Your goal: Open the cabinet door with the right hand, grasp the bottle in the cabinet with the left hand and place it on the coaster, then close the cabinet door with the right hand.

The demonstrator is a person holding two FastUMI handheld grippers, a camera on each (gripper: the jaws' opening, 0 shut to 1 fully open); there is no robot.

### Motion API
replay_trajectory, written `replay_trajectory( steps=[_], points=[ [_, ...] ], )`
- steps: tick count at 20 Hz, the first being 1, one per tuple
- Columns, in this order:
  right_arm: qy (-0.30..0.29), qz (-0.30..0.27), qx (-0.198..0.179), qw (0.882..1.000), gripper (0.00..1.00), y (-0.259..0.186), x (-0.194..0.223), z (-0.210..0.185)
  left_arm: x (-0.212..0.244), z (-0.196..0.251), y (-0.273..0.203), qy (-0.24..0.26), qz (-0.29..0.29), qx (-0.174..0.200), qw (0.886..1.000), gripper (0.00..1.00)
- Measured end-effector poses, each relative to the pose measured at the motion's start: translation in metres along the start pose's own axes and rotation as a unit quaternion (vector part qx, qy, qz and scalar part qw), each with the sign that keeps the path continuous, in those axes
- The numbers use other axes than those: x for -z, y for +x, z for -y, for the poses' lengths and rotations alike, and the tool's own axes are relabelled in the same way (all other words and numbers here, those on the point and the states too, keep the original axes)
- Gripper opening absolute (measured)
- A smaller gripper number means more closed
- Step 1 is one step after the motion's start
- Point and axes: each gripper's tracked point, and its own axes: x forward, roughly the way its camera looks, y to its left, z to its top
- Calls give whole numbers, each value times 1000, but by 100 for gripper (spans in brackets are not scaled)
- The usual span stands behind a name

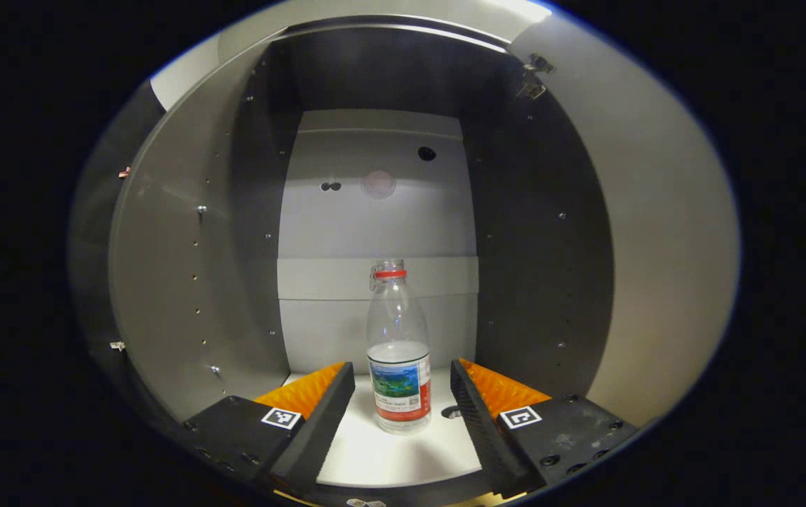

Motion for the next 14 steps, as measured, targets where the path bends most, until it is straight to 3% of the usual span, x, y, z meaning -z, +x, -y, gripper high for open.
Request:
replay_trajectory(
  steps=[8,10,14],
  points=[
    [-14,102,91,990,99,31,-42,8,20,-5,49,-15,-22,22,999,87],
    [-13,122,91,988,99,35,-51,3,22,-1,57,-17,-25,30,999,87],
    [12,103,85,991,99,44,-43,-3,26,0,72,-11,-31,36,999,87]
  ],
)
